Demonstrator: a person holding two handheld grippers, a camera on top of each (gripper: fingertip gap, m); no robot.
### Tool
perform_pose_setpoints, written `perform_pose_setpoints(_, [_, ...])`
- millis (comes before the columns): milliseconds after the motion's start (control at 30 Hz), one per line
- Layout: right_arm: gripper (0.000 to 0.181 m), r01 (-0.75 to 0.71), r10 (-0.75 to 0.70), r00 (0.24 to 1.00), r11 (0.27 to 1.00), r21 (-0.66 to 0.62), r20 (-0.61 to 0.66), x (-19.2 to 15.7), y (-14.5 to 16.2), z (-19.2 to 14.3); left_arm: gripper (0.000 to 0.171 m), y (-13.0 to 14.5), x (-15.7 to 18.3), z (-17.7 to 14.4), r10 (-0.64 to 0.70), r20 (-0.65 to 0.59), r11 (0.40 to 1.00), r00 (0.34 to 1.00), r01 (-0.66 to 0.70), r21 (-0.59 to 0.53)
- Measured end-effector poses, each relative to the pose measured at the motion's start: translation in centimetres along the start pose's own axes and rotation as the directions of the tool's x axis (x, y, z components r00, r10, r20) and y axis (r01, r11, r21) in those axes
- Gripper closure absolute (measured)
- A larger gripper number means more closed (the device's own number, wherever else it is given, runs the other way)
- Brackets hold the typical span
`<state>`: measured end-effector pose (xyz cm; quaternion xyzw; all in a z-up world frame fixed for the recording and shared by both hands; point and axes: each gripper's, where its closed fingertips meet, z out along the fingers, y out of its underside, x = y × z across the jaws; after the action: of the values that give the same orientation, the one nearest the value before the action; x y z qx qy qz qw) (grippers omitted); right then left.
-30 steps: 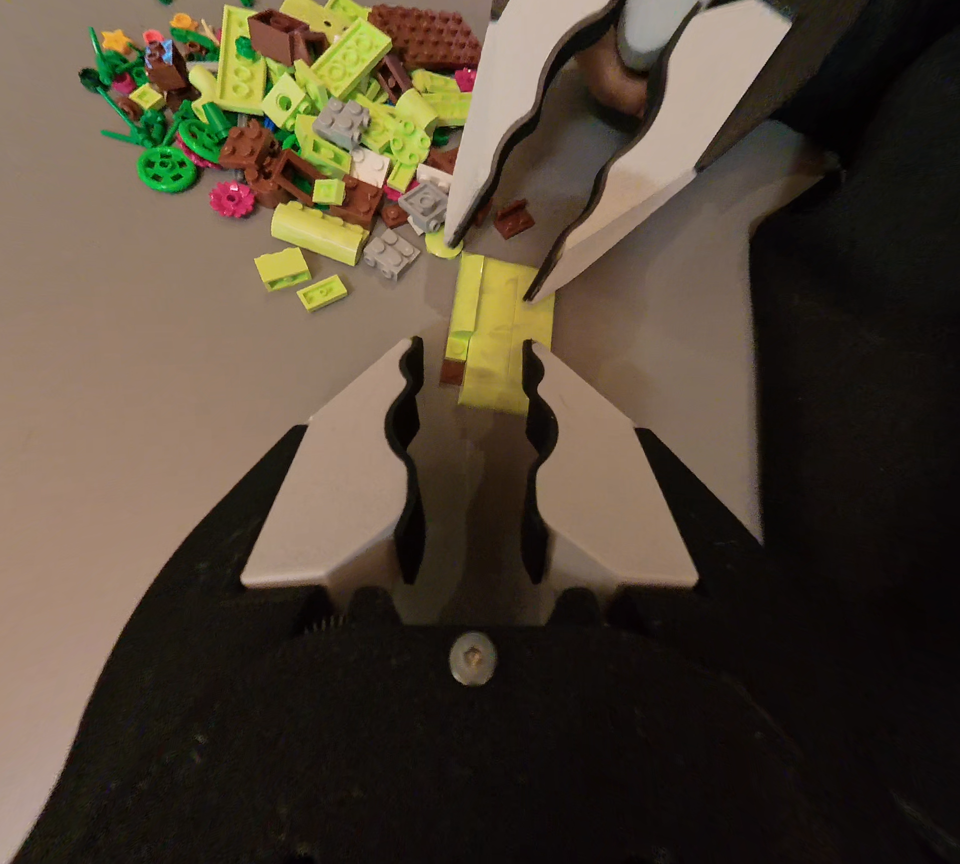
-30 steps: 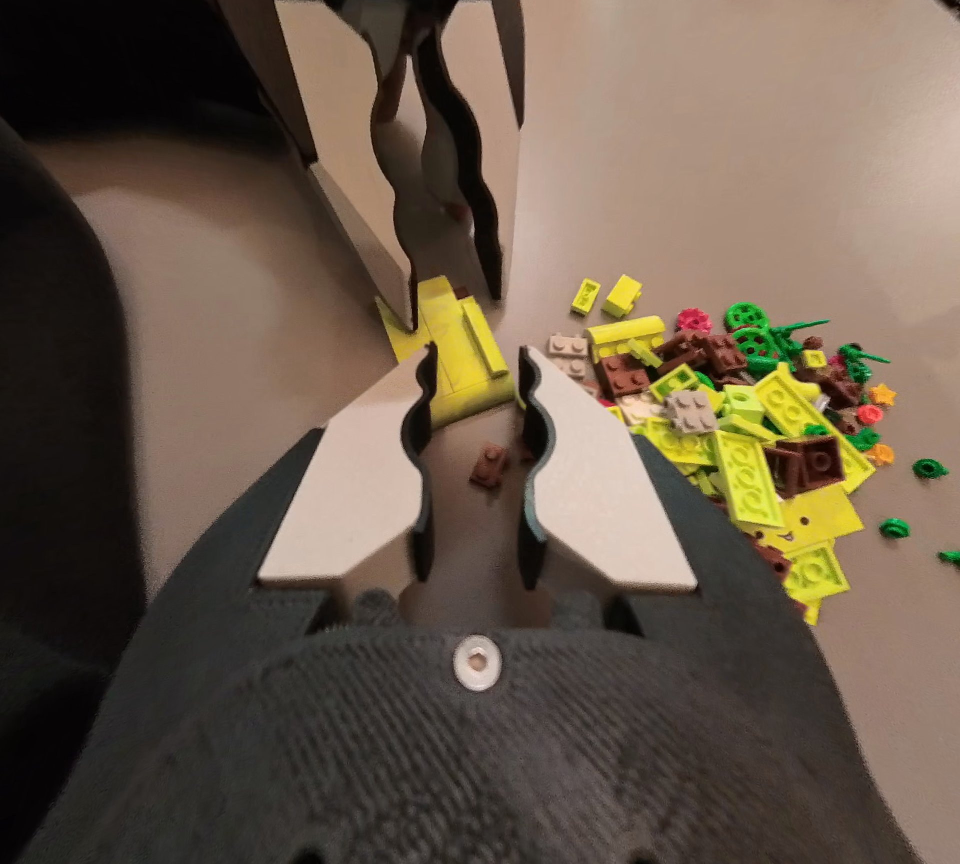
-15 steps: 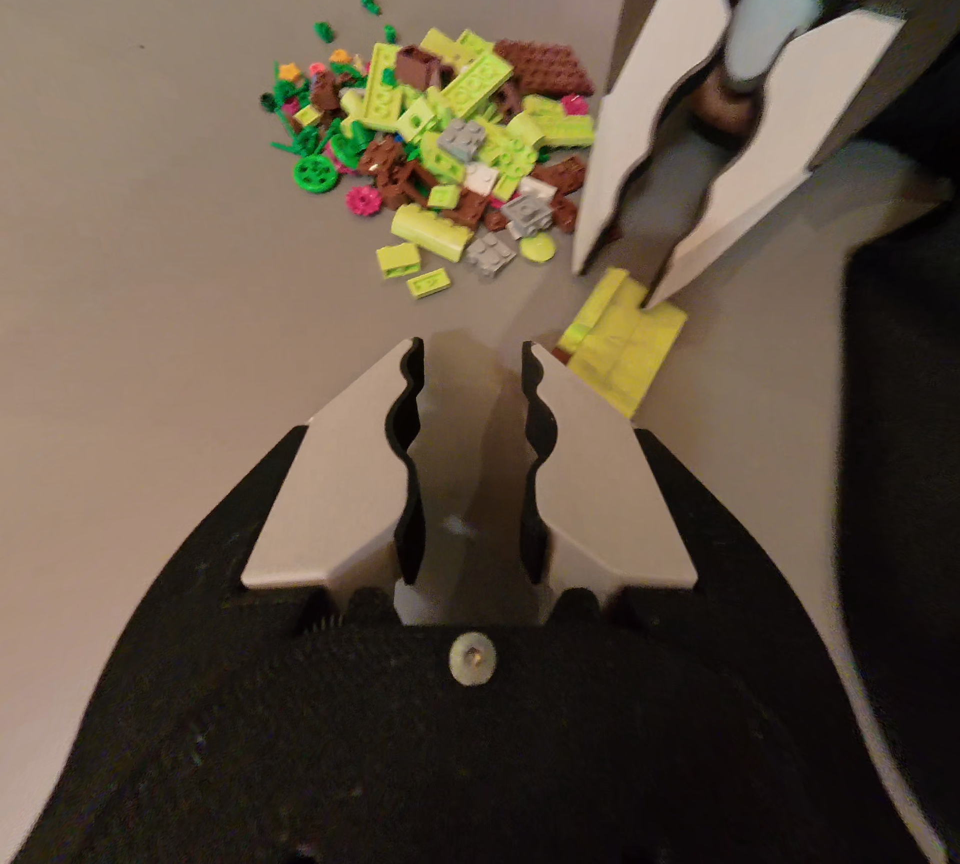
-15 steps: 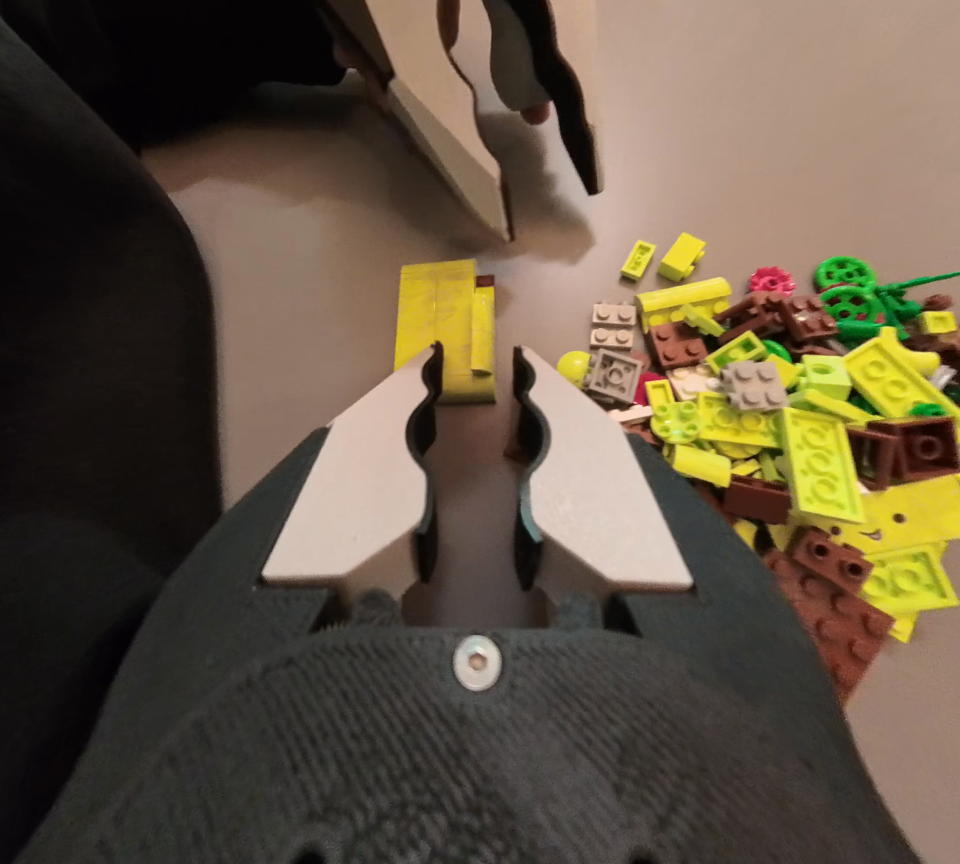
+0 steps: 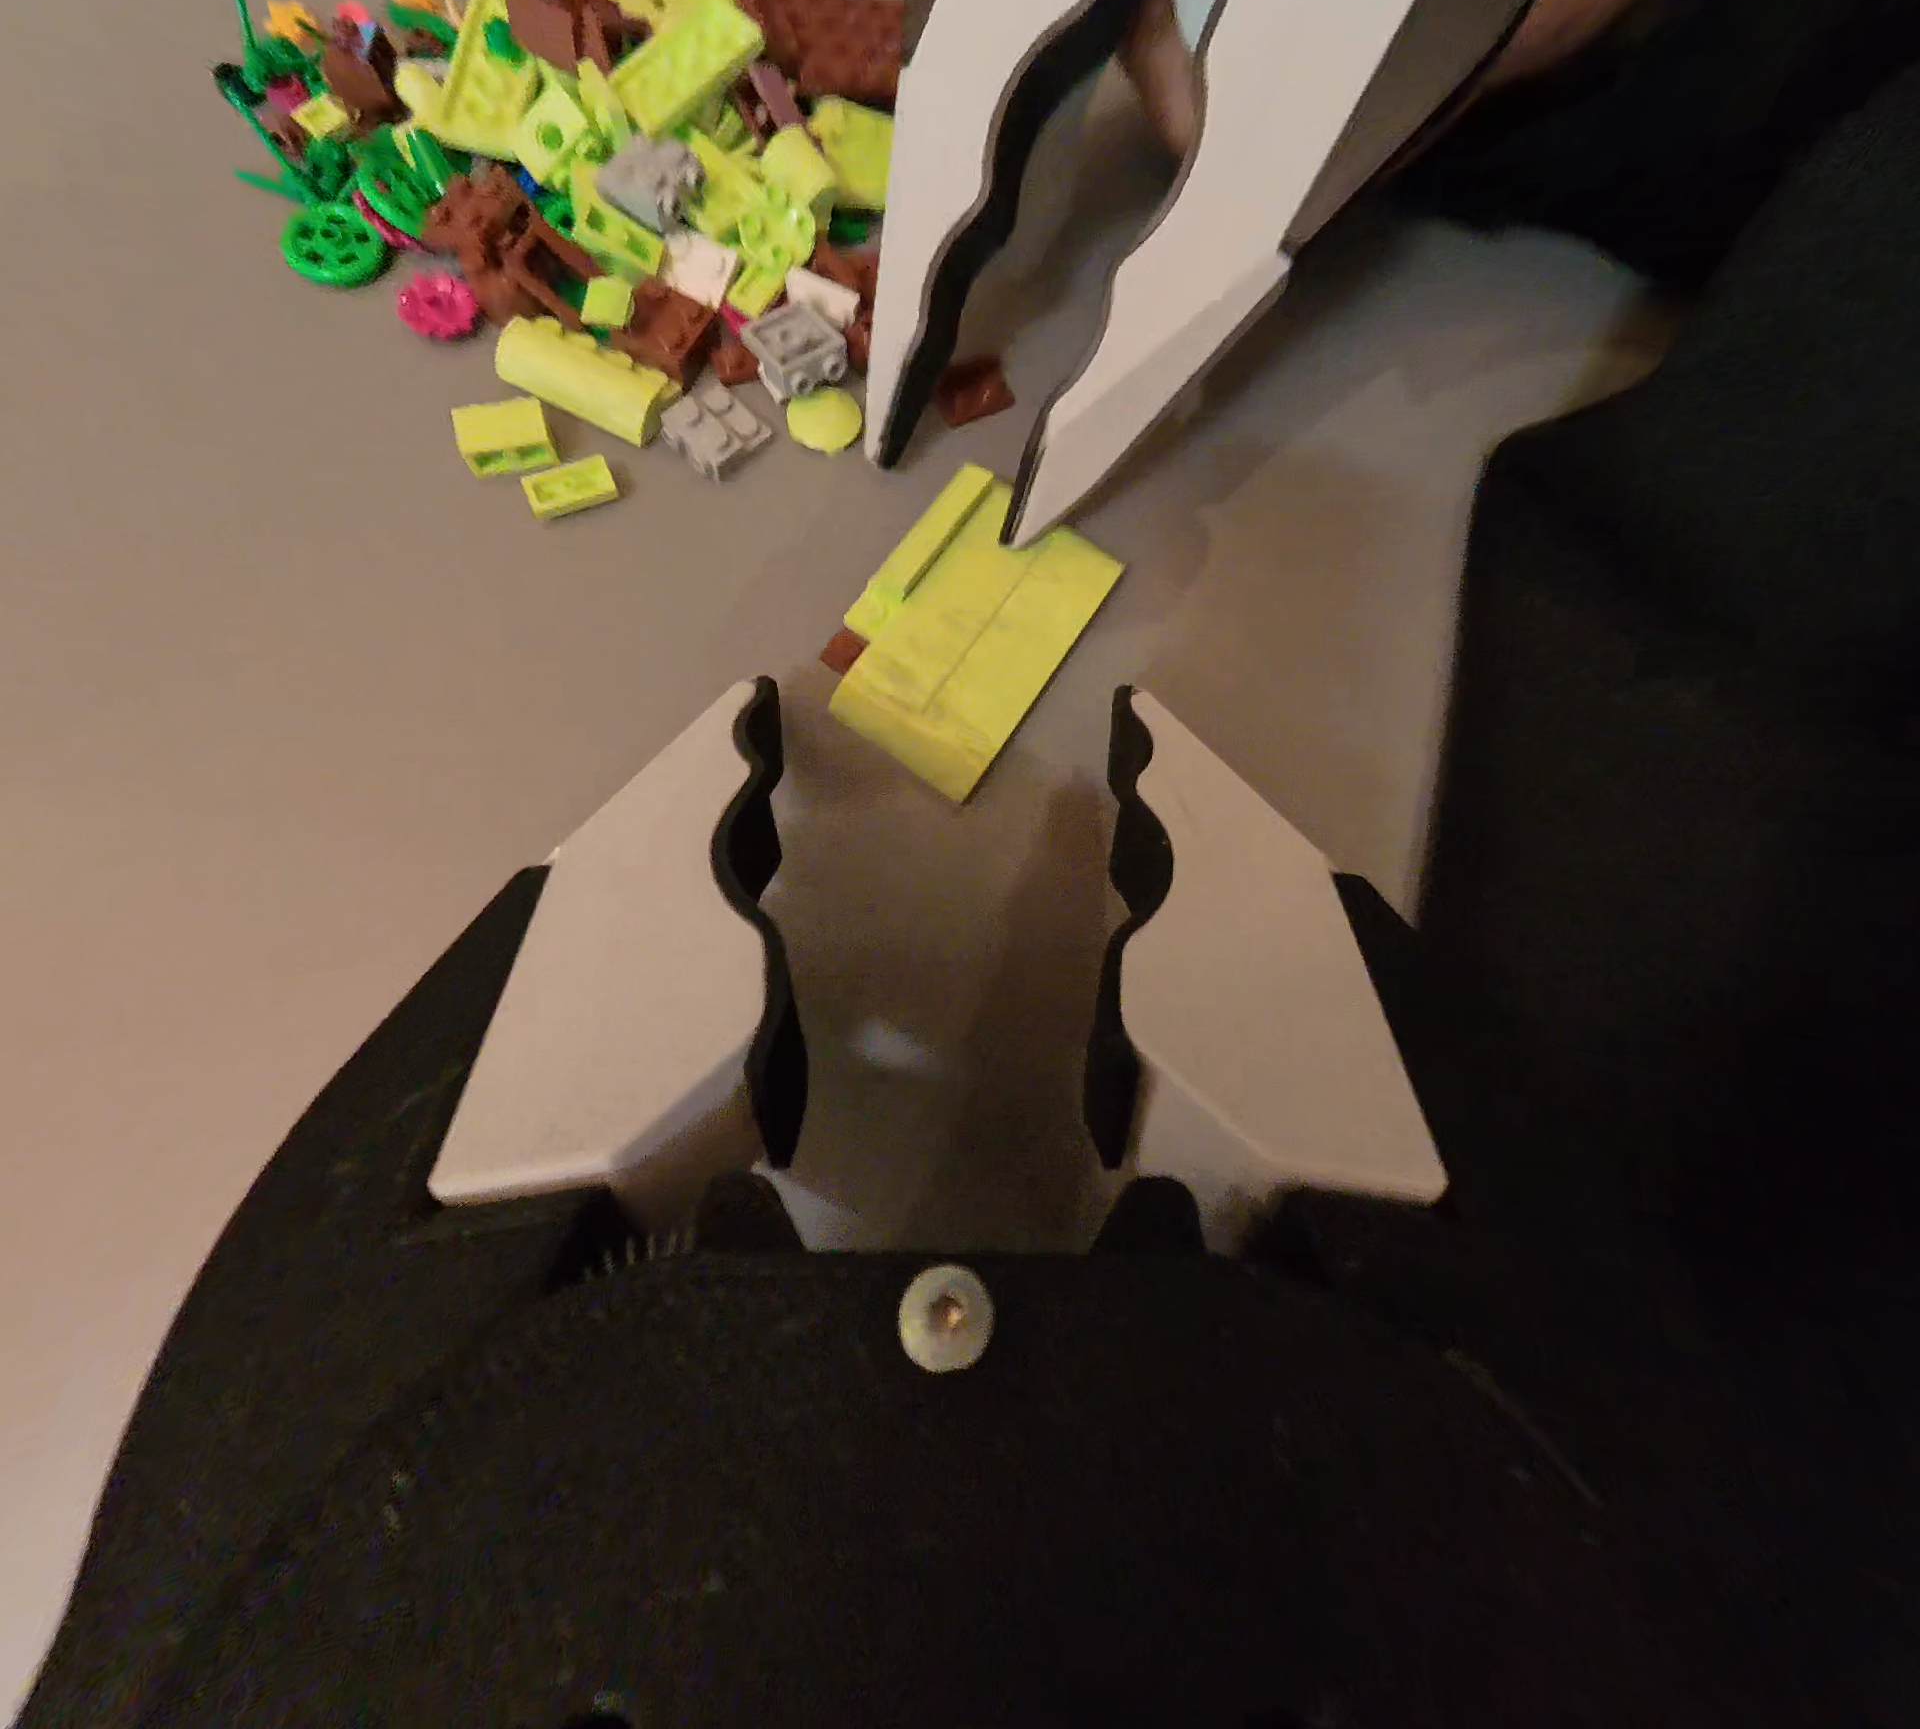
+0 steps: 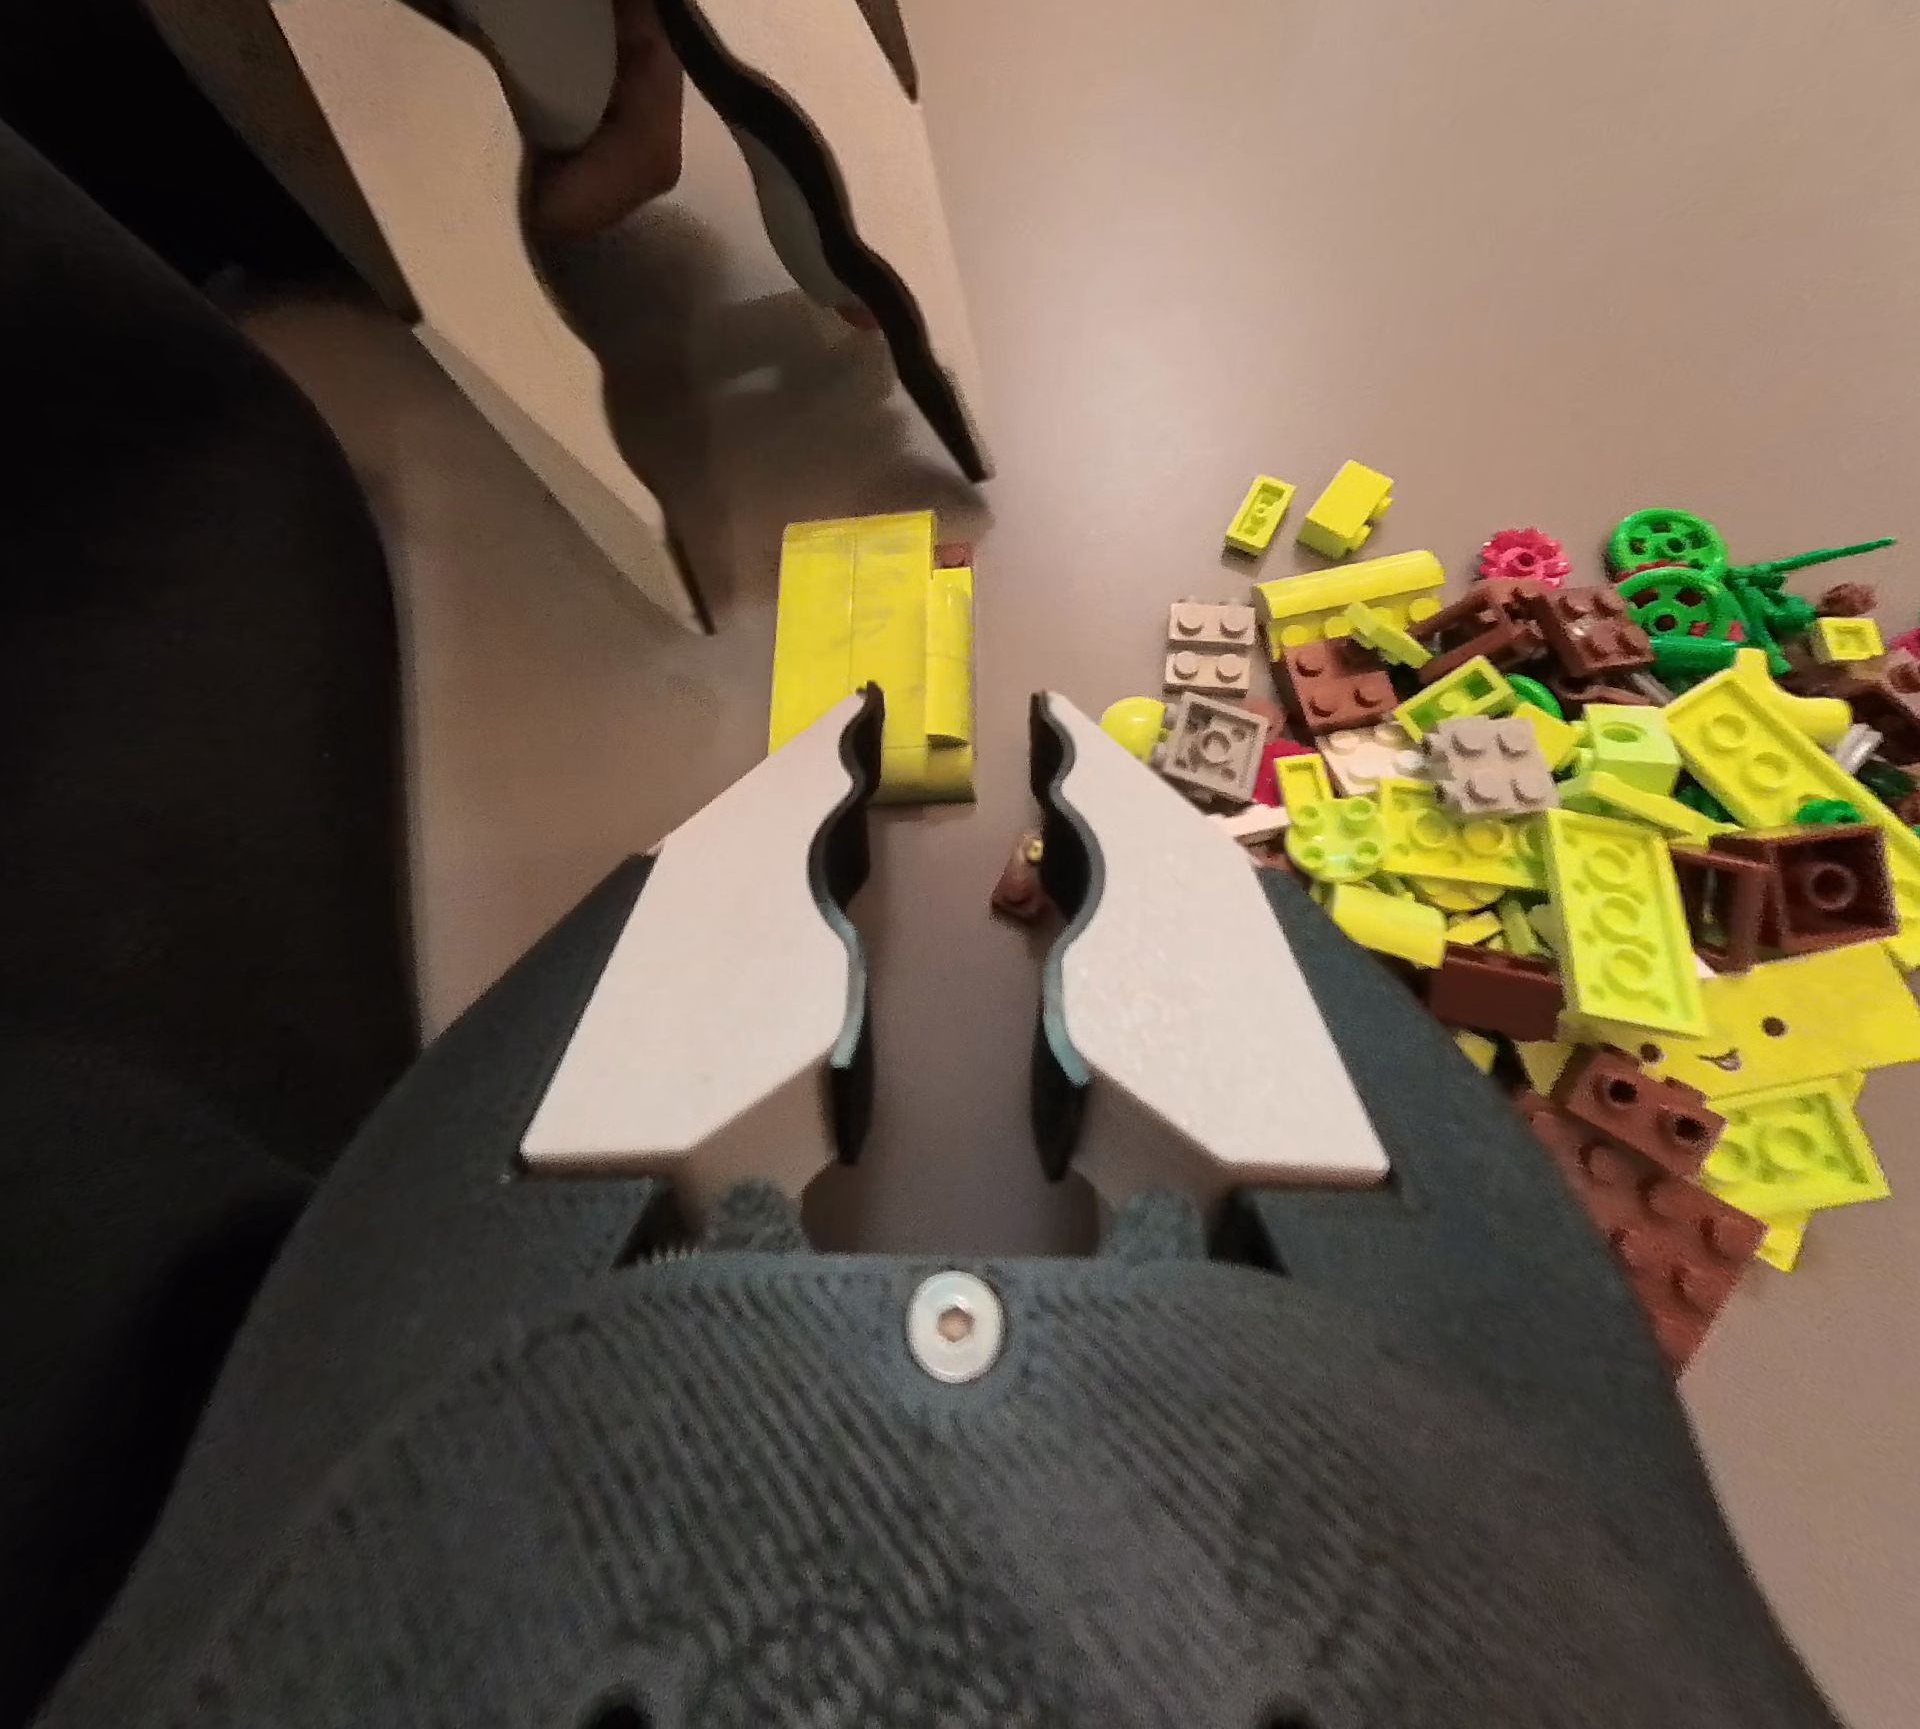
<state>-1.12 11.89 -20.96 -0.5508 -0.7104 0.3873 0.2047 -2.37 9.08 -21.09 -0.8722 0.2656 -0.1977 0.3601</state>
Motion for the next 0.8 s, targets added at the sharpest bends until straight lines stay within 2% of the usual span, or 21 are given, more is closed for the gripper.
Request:
perform_pose_setpoints(133, [0.155, -0.01, 0.01, 1.0, 1.0, -0.004, 0.016, -0.5, 0.2, -0.1, 0.112, 0.5, -1.6, 0.6, 0.071, 0.121, 0.997, 0.99, -0.065, -0.052])
perform_pose_setpoints(233, [0.152, -0.031, 0.031, 0.999, 1.0, -0.006, 0.039, -0.9, 0.5, -0.4, 0.12, 0.1, -3.1, 0.5, 0.035, 0.182, 0.999, 0.983, -0.031, -0.027])
perform_pose_setpoints(300, [0.162, -0.033, 0.032, 0.993, 0.999, 0.003, 0.109, -2.2, 0.5, -0.7, 0.128, -0.1, -4.8, 0.0, -0.004, 0.26, 1.0, 0.966, 0.006, -0.005])
perform_pose_setpoints(400, [0.161, -0.041, 0.035, 0.985, 0.999, 0.03, 0.166, -3.2, 0.1, -1.0, 0.129, -0.9, -5.8, -0.8, -0.069, 0.298, 0.996, 0.952, 0.05, 0.072])
perform_pose_setpoints(533, [0.16, -0.074, 0.063, 0.983, 0.995, 0.06, 0.174, -2.9, -0.3, -1.3, 0.12, -1.6, -3.6, -0.8, -0.109, 0.175, 0.988, 0.978, 0.088, 0.126])
perform_pose_setpoints(633, [0.16, -0.093, 0.08, 0.986, 0.992, 0.088, 0.144, -2.2, -0.7, -1.6, 0.103, -1.7, -1.6, 0.4, -0.118, 0.137, 0.989, 0.983, 0.104, 0.106])
perform_pose_setpoints(700, [0.16, -0.096, 0.086, 0.991, 0.991, 0.095, 0.103, -1.5, -0.7, -1.6, 0.086, -2.1, -1.0, 1.2, -0.098, 0.173, 0.992, 0.98, 0.082, 0.096])
perform_pose_setpoints(800, [0.161, -0.096, 0.093, 0.995, 0.992, 0.083, 0.037, -0.4, -0.3, -1.6, 0.085, -2.0, -2.1, 2.0, -0.011, 0.343, 1.0, 0.939, 0.003, 0.024])
